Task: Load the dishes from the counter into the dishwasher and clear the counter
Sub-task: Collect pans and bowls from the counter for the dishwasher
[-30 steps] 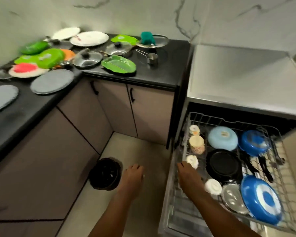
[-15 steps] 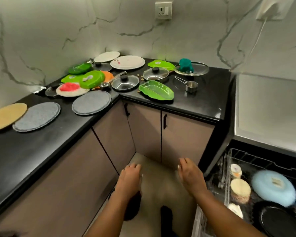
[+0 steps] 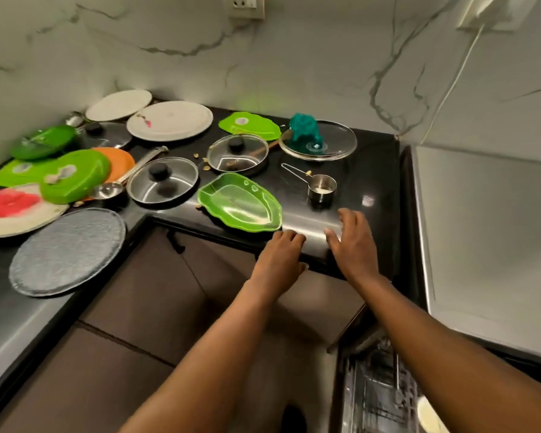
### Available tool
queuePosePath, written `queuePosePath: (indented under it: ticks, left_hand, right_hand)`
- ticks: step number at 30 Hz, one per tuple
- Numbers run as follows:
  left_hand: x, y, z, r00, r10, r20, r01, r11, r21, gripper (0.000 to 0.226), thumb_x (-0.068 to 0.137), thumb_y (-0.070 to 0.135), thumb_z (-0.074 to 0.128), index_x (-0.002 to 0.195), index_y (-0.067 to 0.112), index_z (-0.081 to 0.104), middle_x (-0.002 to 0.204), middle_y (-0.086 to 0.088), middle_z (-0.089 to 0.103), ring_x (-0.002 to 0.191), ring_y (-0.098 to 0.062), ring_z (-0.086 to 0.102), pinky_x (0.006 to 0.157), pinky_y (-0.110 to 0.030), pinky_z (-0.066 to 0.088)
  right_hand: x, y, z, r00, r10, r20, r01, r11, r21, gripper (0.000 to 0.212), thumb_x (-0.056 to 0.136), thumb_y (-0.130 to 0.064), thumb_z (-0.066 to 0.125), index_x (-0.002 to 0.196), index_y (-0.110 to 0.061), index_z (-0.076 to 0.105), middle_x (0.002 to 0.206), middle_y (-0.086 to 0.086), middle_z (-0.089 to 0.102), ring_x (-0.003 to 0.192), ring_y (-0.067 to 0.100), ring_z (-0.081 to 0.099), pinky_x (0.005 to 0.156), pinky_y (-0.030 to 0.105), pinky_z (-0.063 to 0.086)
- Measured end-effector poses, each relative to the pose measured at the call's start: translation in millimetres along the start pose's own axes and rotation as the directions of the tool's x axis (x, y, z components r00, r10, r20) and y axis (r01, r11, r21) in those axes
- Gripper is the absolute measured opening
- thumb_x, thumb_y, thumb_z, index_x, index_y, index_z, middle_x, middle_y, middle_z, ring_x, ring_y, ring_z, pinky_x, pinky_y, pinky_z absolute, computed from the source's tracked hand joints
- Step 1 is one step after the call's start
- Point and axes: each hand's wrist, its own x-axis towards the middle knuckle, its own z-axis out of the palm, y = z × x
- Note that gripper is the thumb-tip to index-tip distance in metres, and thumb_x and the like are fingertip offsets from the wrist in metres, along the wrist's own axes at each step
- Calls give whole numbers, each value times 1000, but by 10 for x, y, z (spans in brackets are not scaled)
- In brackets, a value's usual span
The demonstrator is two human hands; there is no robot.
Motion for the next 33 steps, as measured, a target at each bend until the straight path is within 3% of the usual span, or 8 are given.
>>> queuePosePath:
  ticks: [4,11,19,24,29,33]
  left_hand:
    - [579,132,32,997,31,67,-30,999,-18,57,80,31,75,124,4,49,127,-14,49,118,-31,44,99,-38,39]
    - [1117,89,28,958,-24,286,-2,996,89,94,69,44,82,137,-1,37,137,-19,39,126,-34,36,104,-39,34]
    - [1190,152,1,943,-97,319,88,995,40,91,63,32,88,136,6,41,137,-14,34,128,-32,31,99,-44,40]
    - [1233,188,-9,937,-122,329,107,992,63,105,58,31,91,142,4,34,135,-13,35,128,-32,30,99,-46,41]
    - [1277,221,-52,926,-119,357,108,993,51,110,53,28,93,142,4,34,137,-11,33,127,-33,30,95,-51,43]
    - [1252,200,-56,936,-118,333,94,992,85,93,55,33,92,130,7,44,131,-10,37,126,-32,32,87,-47,46]
  right_hand:
    - [437,175,5,999,43,5,-43,999,-2,55,87,-30,69,131,-5,47,125,14,48,110,29,51,87,38,47]
    - [895,293,109,996,58,62,-57,998,-16,70,82,-33,75,135,0,43,133,19,45,122,33,45,99,35,38]
    - [1226,279,487,983,87,159,-86,996,-14,90,76,-38,78,146,-5,32,148,16,36,128,35,37,107,37,29]
    - [1279,340,557,989,92,120,-98,994,44,75,74,-29,80,136,-9,44,134,14,46,120,34,45,98,40,38]
    - [1207,397,453,989,110,94,-127,972,199,77,72,-28,80,136,-10,40,132,7,39,118,21,45,94,27,40]
    - [1007,486,292,990,120,71,-134,962,239,76,72,-25,81,134,-13,41,129,5,35,115,17,45,94,21,38]
